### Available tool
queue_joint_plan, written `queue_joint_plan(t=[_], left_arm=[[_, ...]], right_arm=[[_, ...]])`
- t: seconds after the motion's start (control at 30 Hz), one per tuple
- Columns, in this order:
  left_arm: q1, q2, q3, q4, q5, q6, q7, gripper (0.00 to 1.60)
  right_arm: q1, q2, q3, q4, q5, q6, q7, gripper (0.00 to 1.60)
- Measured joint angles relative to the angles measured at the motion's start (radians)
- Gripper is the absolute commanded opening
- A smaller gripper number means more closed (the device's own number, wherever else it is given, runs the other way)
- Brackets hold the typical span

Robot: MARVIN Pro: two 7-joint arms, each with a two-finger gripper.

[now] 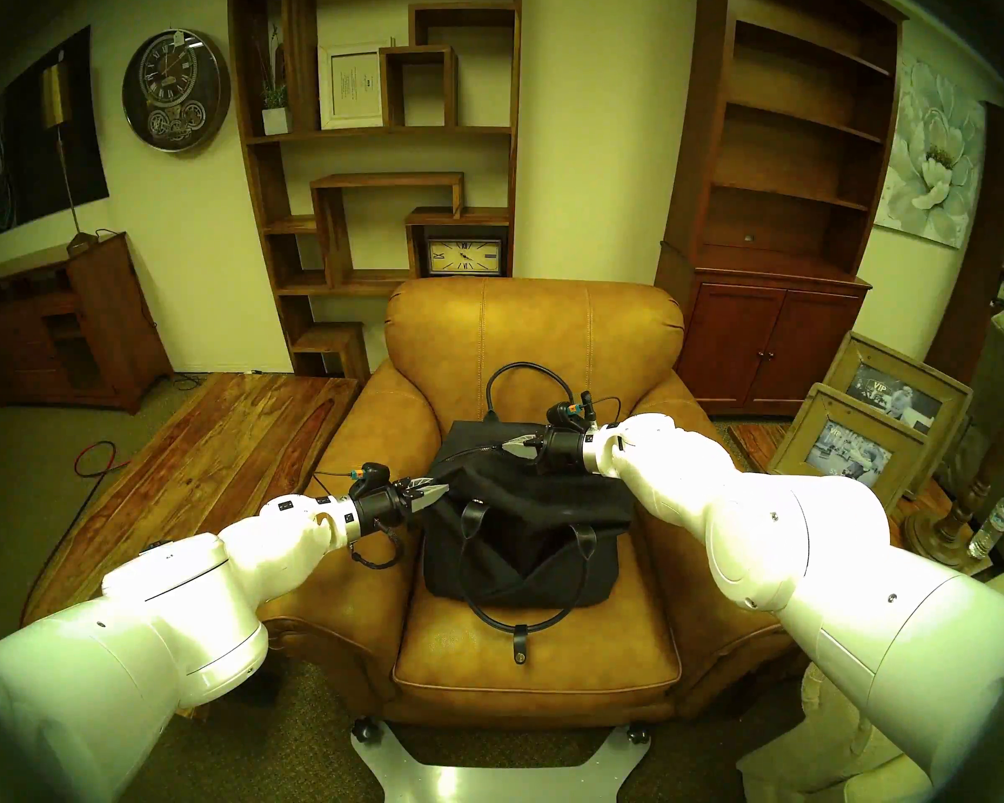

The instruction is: Close a bag with a zipper

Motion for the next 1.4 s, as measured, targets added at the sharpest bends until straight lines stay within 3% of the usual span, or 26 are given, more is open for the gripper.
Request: queue_joint_plan(t=[0.5, 0.73, 0.77, 0.83, 0.87, 0.97, 1.4], left_arm=[[0.000, 0.002, -0.012, 0.004, 0.001, -0.005, -0.008, 0.00], [-0.001, 0.002, -0.018, 0.006, 0.002, -0.005, -0.011, 0.08], [-0.001, 0.002, -0.018, 0.007, 0.002, -0.005, -0.011, 0.17], [-0.001, 0.002, -0.020, 0.009, 0.003, -0.005, -0.012, 0.17], [-0.002, 0.002, -0.021, 0.010, 0.003, -0.004, -0.012, 0.32], [-0.002, 0.002, -0.023, 0.012, 0.003, -0.004, -0.012, 0.38], [-0.005, 0.003, -0.033, 0.020, 0.006, -0.004, -0.019, 0.37]], right_arm=[[-0.008, 0.068, 0.031, -0.005, 0.002, 0.052, 0.055, 0.00], [-0.014, 0.092, 0.036, -0.007, 0.000, 0.071, 0.078, 0.00], [-0.015, 0.096, 0.036, -0.008, 0.000, 0.073, 0.082, 0.00], [-0.016, 0.105, 0.037, -0.009, -0.001, 0.076, 0.090, 0.00], [-0.017, 0.112, 0.037, -0.009, -0.002, 0.079, 0.095, 0.00], [-0.018, 0.128, 0.037, -0.010, -0.004, 0.086, 0.109, 0.00], [-0.020, 0.182, 0.037, -0.019, -0.015, 0.102, 0.151, 0.00]])
